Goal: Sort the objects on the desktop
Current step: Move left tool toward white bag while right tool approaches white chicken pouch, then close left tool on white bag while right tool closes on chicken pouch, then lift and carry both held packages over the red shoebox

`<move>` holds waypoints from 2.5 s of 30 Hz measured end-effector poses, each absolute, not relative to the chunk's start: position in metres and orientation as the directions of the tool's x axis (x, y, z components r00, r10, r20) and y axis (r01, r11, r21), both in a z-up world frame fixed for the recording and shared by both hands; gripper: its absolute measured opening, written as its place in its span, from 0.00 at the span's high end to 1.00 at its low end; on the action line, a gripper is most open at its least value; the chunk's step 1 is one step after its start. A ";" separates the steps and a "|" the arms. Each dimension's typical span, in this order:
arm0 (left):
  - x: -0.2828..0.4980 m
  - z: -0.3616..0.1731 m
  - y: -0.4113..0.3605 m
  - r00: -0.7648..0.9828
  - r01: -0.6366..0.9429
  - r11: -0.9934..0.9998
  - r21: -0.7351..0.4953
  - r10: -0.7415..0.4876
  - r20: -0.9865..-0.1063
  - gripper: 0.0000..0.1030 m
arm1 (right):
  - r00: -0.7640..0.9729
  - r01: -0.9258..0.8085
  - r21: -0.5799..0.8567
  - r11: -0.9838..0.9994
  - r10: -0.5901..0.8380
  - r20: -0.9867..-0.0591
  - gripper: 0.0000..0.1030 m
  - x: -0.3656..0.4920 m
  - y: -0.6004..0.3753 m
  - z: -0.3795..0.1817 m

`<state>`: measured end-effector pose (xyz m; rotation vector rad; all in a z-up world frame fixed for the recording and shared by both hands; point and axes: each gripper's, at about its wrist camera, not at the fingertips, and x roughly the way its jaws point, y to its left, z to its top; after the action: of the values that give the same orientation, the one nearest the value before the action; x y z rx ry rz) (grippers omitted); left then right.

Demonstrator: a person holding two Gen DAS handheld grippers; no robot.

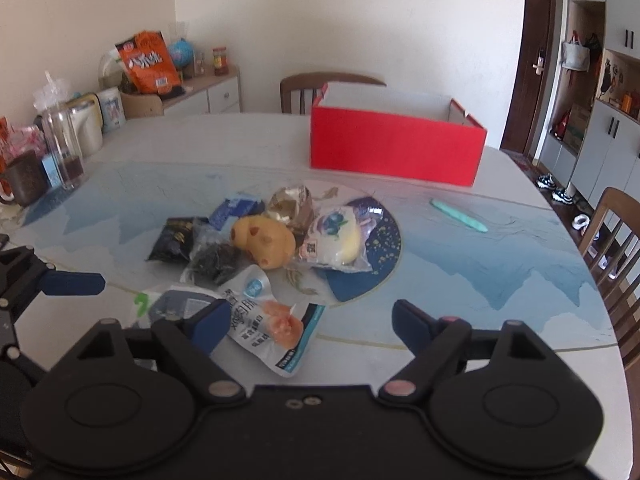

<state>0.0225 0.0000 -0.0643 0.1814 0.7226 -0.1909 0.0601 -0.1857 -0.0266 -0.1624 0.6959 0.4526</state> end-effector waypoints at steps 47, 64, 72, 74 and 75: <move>0.034 -0.078 0.024 0.670 0.333 0.943 0.022 -0.220 -0.709 0.59 | 0.439 -0.482 0.249 0.840 0.477 -0.761 0.99 0.112 -0.162 -0.081; 0.035 -0.041 0.053 0.695 0.278 0.959 -0.056 -0.241 -0.678 0.75 | 0.552 -0.505 0.165 0.847 0.464 -0.692 1.00 0.087 -0.171 -0.028; 0.056 -0.015 0.067 0.718 0.266 0.962 -0.066 -0.243 -0.653 0.75 | 0.602 -0.462 0.161 0.872 0.442 -0.665 1.00 0.099 -0.178 -0.001; 0.065 -0.008 0.071 0.722 0.268 0.961 -0.070 -0.248 -0.646 0.75 | 0.616 -0.450 0.154 0.880 0.430 -0.660 1.00 0.103 -0.179 0.006; 0.069 -0.005 0.073 0.724 0.271 0.960 -0.072 -0.253 -0.642 0.75 | 0.622 -0.443 0.153 0.883 0.426 -0.657 1.00 0.105 -0.179 0.011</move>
<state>0.0688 0.0726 -0.0054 0.0280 0.7045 -0.2892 0.1055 -0.1789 0.0107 -0.0250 0.7476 0.4993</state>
